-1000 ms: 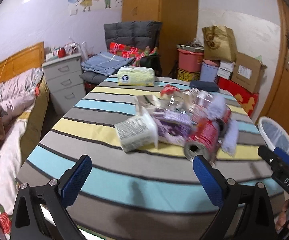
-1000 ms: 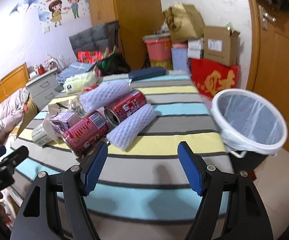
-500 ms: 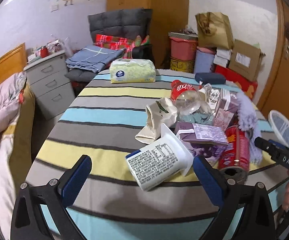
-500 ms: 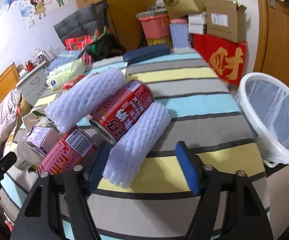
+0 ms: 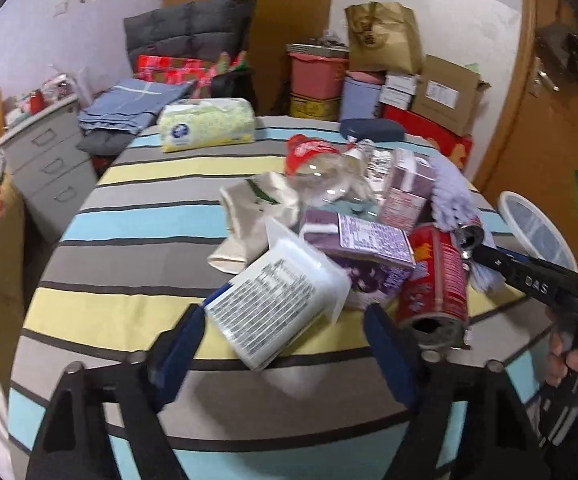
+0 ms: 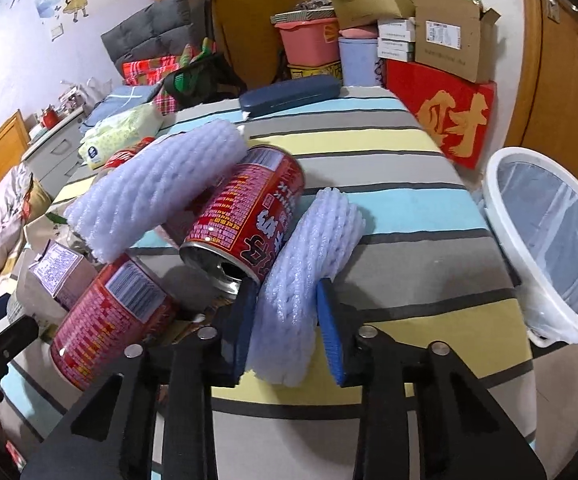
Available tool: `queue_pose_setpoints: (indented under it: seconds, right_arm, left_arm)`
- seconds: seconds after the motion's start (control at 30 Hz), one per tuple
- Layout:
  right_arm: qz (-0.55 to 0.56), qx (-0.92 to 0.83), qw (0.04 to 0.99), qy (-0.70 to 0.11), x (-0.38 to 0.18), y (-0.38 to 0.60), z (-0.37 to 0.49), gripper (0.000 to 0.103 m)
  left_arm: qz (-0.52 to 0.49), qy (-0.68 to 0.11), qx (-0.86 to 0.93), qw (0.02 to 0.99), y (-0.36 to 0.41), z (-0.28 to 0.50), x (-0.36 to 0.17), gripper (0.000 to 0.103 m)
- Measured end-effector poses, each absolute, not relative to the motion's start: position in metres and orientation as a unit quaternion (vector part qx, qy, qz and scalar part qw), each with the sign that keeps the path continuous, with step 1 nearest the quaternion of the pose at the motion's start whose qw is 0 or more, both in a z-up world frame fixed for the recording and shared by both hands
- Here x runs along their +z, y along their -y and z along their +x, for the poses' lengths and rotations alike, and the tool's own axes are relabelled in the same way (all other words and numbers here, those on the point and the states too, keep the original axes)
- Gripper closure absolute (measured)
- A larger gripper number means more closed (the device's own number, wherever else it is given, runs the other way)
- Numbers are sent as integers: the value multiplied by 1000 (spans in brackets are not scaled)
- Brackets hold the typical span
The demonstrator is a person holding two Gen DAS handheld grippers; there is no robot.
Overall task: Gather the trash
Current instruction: 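Grasp the white foam fruit net with the right tool while the left tool grasps the white yogurt cup, then carry the foam net and yogurt cup over the white bin and open both tools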
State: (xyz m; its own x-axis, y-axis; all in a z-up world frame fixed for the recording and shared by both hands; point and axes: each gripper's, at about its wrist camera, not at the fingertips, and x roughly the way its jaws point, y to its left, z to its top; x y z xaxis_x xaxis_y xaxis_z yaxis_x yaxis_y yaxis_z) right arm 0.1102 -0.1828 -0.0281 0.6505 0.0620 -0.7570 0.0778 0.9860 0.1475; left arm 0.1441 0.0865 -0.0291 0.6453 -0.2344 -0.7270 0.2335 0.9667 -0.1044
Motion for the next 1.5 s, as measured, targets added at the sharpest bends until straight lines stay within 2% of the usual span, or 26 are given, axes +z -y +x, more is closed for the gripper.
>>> queue_pose_setpoints:
  seconds: [0.07,0.33,0.67,0.83,0.93,1.23,1.5]
  right_arm:
    - [80,-9,905,-418,-27,186,108,77]
    - [77,-10,907,-415,-24,192,106,78]
    - [85,-1,907,-412,-24,197,100,78]
    - [93,8,909,-406,-24,201,97,79]
    - [96,14,911,-401,-22,205,93,79]
    - [108,29,916,-385,-13,213,85,79]
    - [109,31,925,-363,3,229,73,79]
  left_arm:
    - [2,-405,-139,904,-87,143,-29,32]
    - [31,-380,-140,914,-91,155,-20,31]
    - [47,-408,-164,897,-74,169,-36,31]
    - [26,-414,-161,896,-73,169,-35,39]
    - [30,-408,-150,900,-71,165,-31,42]
    - [11,-379,-136,915,-67,140,-3,42]
    - [17,-342,-150,927,-35,121,33,42]
